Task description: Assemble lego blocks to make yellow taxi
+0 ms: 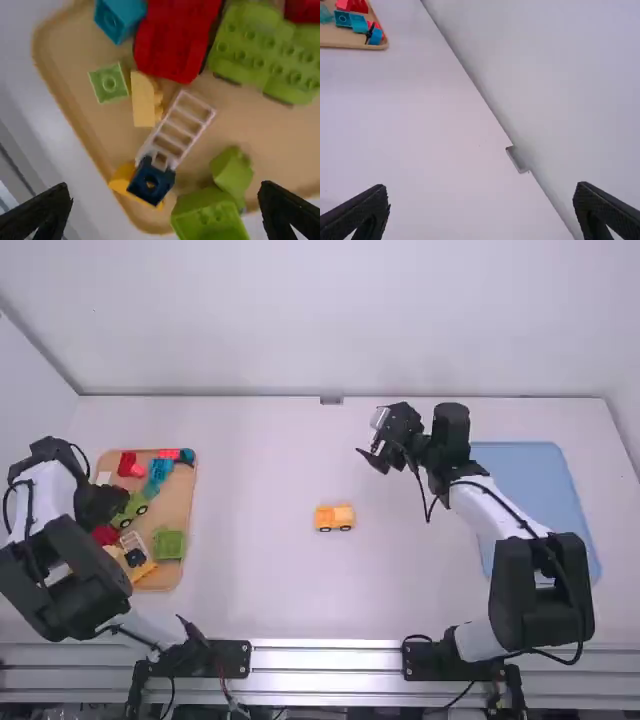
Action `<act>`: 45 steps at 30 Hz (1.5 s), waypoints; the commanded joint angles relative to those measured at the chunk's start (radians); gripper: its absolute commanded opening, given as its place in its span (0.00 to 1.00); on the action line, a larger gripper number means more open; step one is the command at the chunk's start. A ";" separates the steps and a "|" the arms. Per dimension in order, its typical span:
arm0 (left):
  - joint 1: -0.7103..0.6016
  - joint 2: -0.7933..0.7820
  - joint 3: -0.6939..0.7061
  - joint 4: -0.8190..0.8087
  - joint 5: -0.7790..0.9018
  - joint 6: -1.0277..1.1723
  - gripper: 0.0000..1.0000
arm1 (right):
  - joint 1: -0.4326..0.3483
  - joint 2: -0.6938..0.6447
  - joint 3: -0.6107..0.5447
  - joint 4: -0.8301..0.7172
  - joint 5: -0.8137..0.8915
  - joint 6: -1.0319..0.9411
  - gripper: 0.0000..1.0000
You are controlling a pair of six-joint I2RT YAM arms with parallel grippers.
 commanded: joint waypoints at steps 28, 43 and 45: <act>0.127 0.023 -0.200 0.270 0.061 0.089 0.60 | -0.002 -0.017 0.000 -0.011 -0.010 0.010 0.98; 0.124 0.090 -0.213 0.286 0.088 0.143 0.59 | -0.002 -0.017 0.000 -0.026 -0.010 0.006 0.98; 0.124 0.125 -0.195 0.270 0.095 0.141 0.57 | -0.001 -0.017 0.000 -0.027 -0.010 0.006 0.98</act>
